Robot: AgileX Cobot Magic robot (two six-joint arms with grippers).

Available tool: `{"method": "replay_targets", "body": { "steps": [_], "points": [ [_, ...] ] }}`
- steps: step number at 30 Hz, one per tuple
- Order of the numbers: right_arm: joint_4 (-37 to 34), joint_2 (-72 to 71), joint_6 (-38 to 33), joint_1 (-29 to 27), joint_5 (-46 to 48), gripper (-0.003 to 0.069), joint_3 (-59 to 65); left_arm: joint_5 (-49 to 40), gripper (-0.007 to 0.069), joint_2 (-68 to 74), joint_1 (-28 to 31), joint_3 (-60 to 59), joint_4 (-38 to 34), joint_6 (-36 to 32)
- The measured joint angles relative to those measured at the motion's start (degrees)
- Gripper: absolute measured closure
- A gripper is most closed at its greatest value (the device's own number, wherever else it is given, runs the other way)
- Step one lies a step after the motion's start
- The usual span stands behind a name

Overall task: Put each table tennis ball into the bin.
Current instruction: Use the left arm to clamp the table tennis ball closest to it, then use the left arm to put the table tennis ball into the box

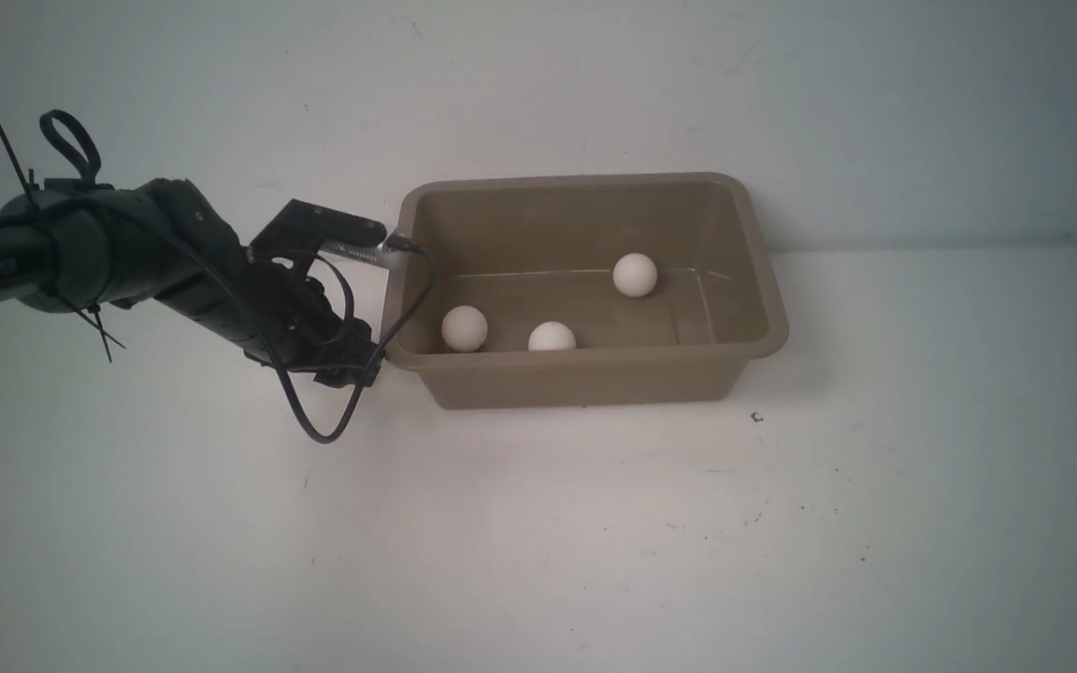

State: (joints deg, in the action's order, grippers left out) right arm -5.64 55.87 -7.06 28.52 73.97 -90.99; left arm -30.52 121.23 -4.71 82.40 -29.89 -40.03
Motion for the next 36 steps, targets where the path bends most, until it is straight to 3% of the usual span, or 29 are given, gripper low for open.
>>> {"method": "replay_targets", "body": {
  "steps": [13, 23, 26, 30, 36],
  "points": [
    [-0.32, 0.0, -0.05, 0.0, 0.0, 0.0676, 0.0, 2.91, 0.0272, 1.33, 0.24, 0.06, -3.1, -1.55],
    [-0.27, 0.0, -0.36, 0.0, -0.06, 0.0676, 0.0, -3.3, 0.0272, -11.16, 5.98, 0.01, 0.93, 6.12],
    [-0.27, 0.0, -1.31, 0.0, -0.12, 0.0676, 0.0, -3.22, 0.0272, -16.29, 2.63, 0.01, -1.98, 4.01],
    [-0.15, 0.0, -1.54, 0.0, -0.49, 0.0676, 0.0, 0.59, 0.0272, -18.44, -6.18, 0.06, -5.44, 0.38],
    [-0.11, 0.0, -1.54, 0.0, -0.49, 0.0676, 0.0, 3.91, 0.0272, -15.11, -15.16, 0.01, -4.18, -4.35]
  ]
}}
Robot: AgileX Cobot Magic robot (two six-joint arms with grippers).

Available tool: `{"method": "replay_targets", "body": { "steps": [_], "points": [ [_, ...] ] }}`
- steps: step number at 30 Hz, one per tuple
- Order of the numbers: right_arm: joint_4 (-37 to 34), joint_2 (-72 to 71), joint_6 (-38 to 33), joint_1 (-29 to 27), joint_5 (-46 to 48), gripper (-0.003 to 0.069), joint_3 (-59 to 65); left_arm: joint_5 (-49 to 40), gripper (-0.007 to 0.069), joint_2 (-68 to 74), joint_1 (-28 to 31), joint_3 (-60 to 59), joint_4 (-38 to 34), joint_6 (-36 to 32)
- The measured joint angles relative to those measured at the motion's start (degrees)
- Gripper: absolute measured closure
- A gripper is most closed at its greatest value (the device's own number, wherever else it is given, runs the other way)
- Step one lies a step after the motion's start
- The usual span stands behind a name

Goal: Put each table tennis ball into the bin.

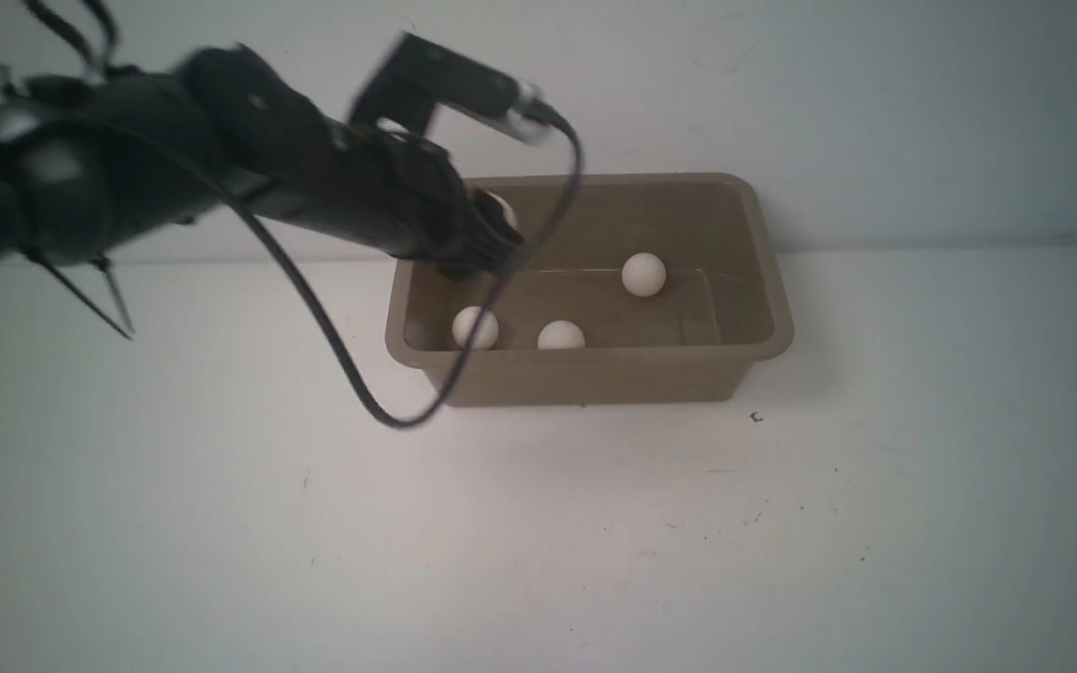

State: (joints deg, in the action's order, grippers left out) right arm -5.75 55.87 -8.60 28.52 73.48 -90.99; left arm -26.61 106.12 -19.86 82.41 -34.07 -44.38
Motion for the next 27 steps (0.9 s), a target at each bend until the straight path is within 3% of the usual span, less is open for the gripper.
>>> {"method": "replay_targets", "body": {
  "steps": [5, 11, 15, 17, 20, 21, 24, 27],
  "points": [
    [-0.19, 0.0, 0.0, 0.0, 0.12, 0.0676, 0.0, 2.25, 0.0263, 3.49, -1.34, 0.0, 0.07, -1.05],
    [-0.45, 0.0, 0.0, 0.0, 0.23, 0.0676, 0.0, 3.83, 0.0099, 5.04, -1.34, 0.0, -0.79, -1.12],
    [-0.66, 0.0, 0.0, 0.0, 0.23, 0.0676, 0.0, 4.85, 0.0069, 4.17, -1.34, 0.0, -1.98, -1.07],
    [-0.66, 0.0, -0.08, 0.0, 0.27, 0.0676, 0.0, 4.85, 0.0113, 2.11, -1.34, -0.19, -1.98, -1.66],
    [-0.09, 0.0, -0.93, 0.0, 0.27, 0.0676, 0.0, 4.79, 0.0251, -3.9, -1.34, -0.37, -1.98, -3.99],
    [0.74, 0.0, -1.33, 0.0, 0.27, 0.0676, 0.0, 4.37, 0.0352, -8.61, -1.22, -0.39, -1.98, -5.38],
    [2.95, -0.26, -1.6, 0.0, -1.26, 0.0676, 0.0, 4.37, 0.0548, -19.73, -0.24, -1.36, -2.18, -6.88],
    [5.17, -1.62, -1.65, 0.0, -4.89, 0.0676, 0.0, 6.67, 0.0615, -31.02, 1.36, -6.1, -2.59, -7.18]
  ]
}}
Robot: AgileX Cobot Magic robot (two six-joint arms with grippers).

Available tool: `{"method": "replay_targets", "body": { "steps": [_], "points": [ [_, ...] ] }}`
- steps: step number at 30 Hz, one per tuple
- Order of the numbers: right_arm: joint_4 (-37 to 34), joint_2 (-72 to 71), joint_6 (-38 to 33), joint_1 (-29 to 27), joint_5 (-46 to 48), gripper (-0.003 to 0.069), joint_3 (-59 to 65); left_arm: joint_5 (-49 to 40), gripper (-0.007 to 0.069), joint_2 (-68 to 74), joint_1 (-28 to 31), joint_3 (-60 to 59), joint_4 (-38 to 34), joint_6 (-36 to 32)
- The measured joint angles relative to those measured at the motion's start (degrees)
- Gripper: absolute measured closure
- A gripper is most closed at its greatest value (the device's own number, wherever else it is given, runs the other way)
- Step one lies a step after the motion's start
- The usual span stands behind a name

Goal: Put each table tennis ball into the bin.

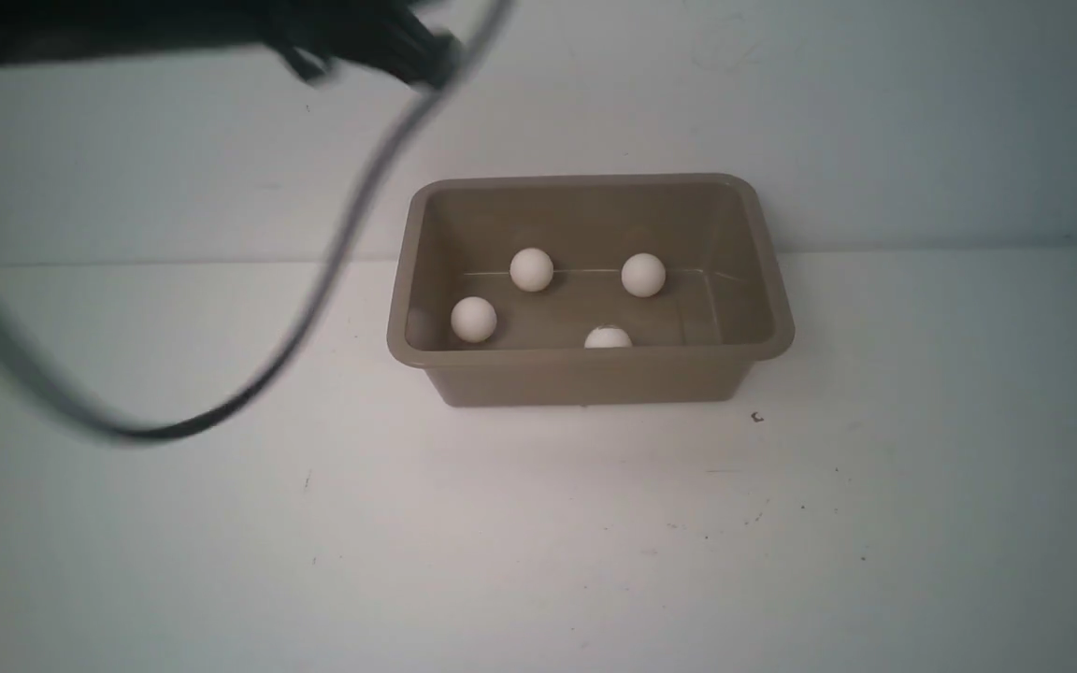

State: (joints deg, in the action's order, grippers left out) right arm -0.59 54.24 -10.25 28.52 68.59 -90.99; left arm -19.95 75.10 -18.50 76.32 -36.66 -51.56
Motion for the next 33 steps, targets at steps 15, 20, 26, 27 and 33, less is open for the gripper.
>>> {"method": "replay_targets", "body": {
  "steps": [15, 20, 26, 27, 33],
  "points": [
    [13.15, -33.23, 13.19, 0.0, -23.48, 0.0676, 40.91, 3.95, 0.0629, -38.63, 10.42, -37.28, -3.94, 1.22],
    [15.8, -38.94, 20.95, 0.0, -31.71, 0.0676, 53.9, 2.05, 0.0629, -43.8, 10.42, -41.97, -4.68, 3.1],
    [15.98, -39.22, 23.64, 0.0, -31.11, 0.0676, 59.16, 0.65, 0.0629, -46.78, 10.42, -47.69, -4.62, 7.17],
    [16.3, -39.28, 23.75, 0.0, -30.47, 0.0676, 59.31, 0.65, 0.0629, -47.85, 10.42, -49.59, -4.57, 7.54],
    [17.5, -39.35, 24.19, 0.0, -26.94, 0.0676, 59.32, 0.19, 0.0629, -53.01, 10.42, -55.01, -4.52, 8.06]
  ]
}}
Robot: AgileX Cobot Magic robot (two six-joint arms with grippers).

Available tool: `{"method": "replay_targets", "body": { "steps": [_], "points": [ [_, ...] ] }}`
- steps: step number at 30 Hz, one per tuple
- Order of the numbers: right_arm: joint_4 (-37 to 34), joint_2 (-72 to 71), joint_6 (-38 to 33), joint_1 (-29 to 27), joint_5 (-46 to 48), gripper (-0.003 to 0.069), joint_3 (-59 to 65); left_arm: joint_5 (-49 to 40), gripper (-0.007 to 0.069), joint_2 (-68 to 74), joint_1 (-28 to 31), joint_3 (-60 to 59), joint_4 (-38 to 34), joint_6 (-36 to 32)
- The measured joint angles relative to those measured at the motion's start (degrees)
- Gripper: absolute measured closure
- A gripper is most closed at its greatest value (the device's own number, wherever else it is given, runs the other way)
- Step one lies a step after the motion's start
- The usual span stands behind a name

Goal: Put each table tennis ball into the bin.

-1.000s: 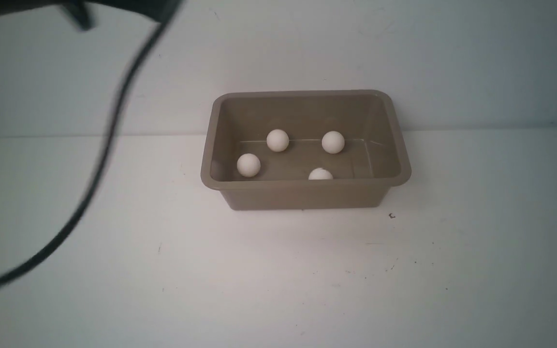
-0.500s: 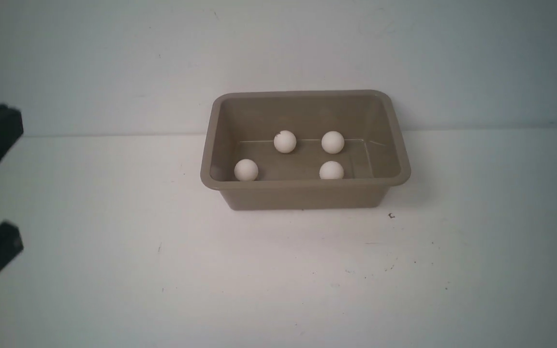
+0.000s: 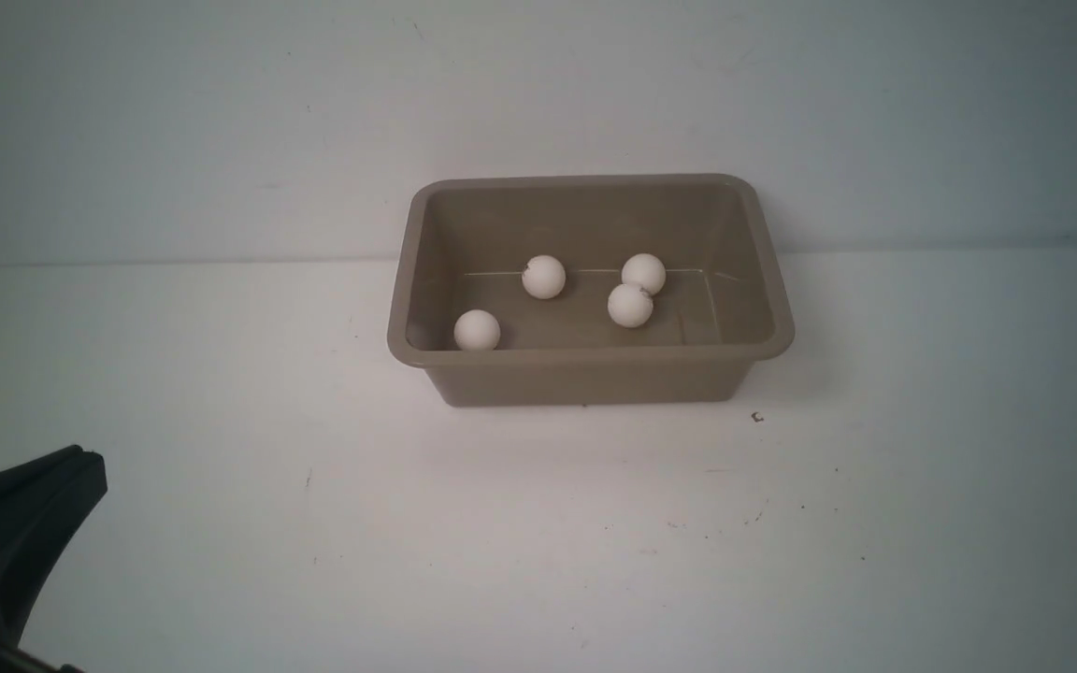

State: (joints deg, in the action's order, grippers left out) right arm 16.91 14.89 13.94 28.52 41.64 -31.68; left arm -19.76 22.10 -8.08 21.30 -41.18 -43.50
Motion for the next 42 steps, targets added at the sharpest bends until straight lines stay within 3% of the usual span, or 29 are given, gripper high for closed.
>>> {"method": "replay_targets", "body": {
  "steps": [19, 22, 26, 32, 34, 39, 42],
  "points": [
    [0.0, -0.05, 0.0, 0.0, 1.43, 0.0676, 0.0, -1.32, 0.0629, -3.33, 0.0, -0.62, -0.5, -0.1],
    [0.0, -0.05, 0.0, 0.0, 1.49, 0.0676, 0.0, 2.07, 0.0629, -6.15, 0.74, -1.51, 3.17, -3.65],
    [0.0, -0.05, 0.0, 0.0, 1.55, 0.0676, 0.0, 9.91, 0.0629, -14.28, 3.6, -6.25, 3.02, -3.15],
    [0.0, -0.05, 0.0, 0.0, 1.67, 0.0676, 0.0, 21.84, 0.0629, -18.71, 5.63, -14.99, -10.45, 2.74],
    [0.0, -0.05, 0.0, 0.0, 1.69, 0.0676, 0.0, 25.03, 0.0629, -18.71, 5.67, -18.51, -18.7, 3.13],
    [0.0, -0.05, 0.0, 0.0, 1.73, 0.0676, 0.0, 28.87, 0.0629, -18.76, 5.67, -22.3, -28.93, 0.85],
    [0.0, -0.05, 0.0, 0.0, 1.8, 0.0676, 0.0, 29.34, 0.0629, -20.78, 5.67, -22.92, -33.05, -4.12]
  ]
}}
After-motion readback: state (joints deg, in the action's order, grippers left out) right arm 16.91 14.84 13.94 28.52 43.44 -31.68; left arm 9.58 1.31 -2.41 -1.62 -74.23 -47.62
